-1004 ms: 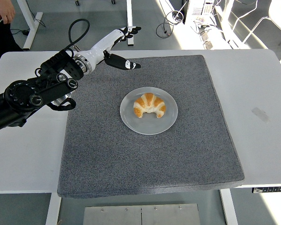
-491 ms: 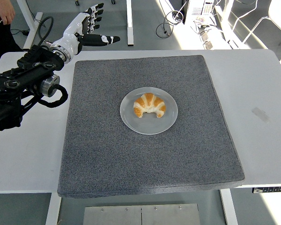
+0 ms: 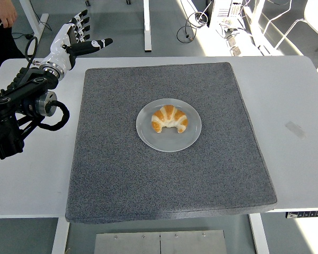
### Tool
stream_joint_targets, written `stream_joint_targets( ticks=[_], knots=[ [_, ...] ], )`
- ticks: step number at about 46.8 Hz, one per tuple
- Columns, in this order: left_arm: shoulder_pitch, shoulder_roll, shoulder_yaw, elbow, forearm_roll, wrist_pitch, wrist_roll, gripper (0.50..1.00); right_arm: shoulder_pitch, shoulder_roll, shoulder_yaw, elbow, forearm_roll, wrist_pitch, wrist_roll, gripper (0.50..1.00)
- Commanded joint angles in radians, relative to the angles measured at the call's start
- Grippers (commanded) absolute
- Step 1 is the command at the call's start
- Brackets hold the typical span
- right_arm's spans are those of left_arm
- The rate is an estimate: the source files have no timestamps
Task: Place the bread on the plate
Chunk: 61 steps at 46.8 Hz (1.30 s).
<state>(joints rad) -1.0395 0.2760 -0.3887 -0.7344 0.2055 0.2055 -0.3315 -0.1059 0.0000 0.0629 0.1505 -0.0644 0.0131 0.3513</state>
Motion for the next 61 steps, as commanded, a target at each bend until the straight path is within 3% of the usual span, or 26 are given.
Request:
stream_joint_targets(
  ticks=[1,6,11,19,24,35,43,61],
  knots=[
    [0.012,-0.003,-0.021,0.001,-0.012,0.0,-0.024,0.993,0.0,0.0,0.0,0.0,0.0,-0.001,0.0,1.0],
    [0.035,-0.029,-0.093,0.01,-0.041,0.0,-0.069,0.992,0.0,0.0,0.0,0.0,0.0,0.001,0.0,1.0],
    [0.056,-0.07,-0.168,0.058,-0.069,-0.006,-0.07,0.992,0.0,0.0,0.0,0.0,0.0,0.001,0.0,1.0],
    [0.075,-0.126,-0.233,0.156,-0.103,-0.113,-0.069,0.99,0.0,0.0,0.0,0.0,0.0,-0.001,0.0,1.0],
    [0.079,-0.147,-0.274,0.198,-0.155,-0.13,-0.073,0.99,0.0,0.0,0.0,0.0,0.0,-0.001,0.0,1.0],
    [0.094,-0.15,-0.371,0.202,-0.187,-0.136,-0.081,0.99,0.0,0.0,0.0,0.0,0.0,-0.001,0.0,1.0],
    [0.118,-0.15,-0.414,0.202,-0.19,-0.164,-0.156,0.989,0.0,0.0,0.0,0.0,0.0,-0.001,0.0,1.0],
    [0.125,-0.161,-0.417,0.202,-0.195,-0.175,-0.159,0.99,0.006,0.0,0.014,0.015,0.0,0.007,0.002,1.0]
  ],
)
